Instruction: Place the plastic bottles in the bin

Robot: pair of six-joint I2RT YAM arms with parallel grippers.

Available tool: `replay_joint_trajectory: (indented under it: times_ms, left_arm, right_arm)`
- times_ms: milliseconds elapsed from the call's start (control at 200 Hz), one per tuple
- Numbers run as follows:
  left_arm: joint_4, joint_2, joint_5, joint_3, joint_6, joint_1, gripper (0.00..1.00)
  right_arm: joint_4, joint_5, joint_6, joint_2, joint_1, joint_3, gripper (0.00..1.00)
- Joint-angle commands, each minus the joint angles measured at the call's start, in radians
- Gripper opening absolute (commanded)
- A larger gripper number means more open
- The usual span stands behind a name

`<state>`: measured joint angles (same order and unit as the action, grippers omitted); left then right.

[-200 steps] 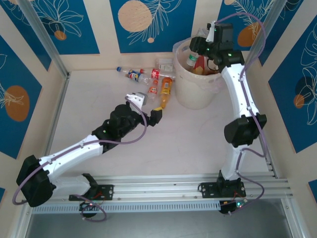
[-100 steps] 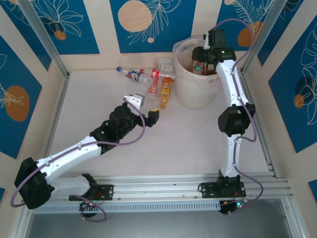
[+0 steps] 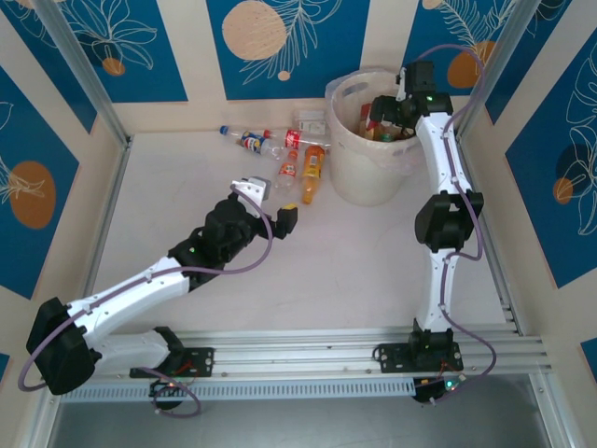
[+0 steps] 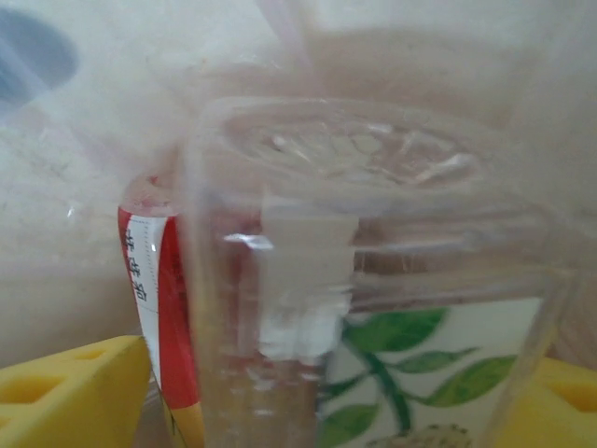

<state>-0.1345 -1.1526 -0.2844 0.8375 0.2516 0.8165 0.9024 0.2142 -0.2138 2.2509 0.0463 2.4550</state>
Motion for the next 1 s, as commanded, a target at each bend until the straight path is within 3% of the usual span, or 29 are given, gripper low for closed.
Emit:
replay_joint_trajectory:
  times_ms: [0,360,695,995]
  left_arm:
    - [0.010,0.019,-0.033,-0.002,-0.005,0.006,1.00]
    - [0.183,-0.100,-0.102,0.138,0.051,-0.032,1.00]
    - [0.226,-0.266,-0.001,0.245,0.140,-0.149,1.00]
    - [0.301,-0.463,0.080,0.381,0.148,-0.231,0.92]
  right_arm:
    - [0.026,-0.004,0.009,0.000,0.003,0.061,0.89]
    - [0.026,-0.024,0.008,-0.133,0.029,0.084,0.97]
    - [-0.014,0.017,0.044,-0.296,0.091,-0.028,0.96]
    - [-0.034,0.006,-0.016,-0.432,0.126,-0.168,0.99]
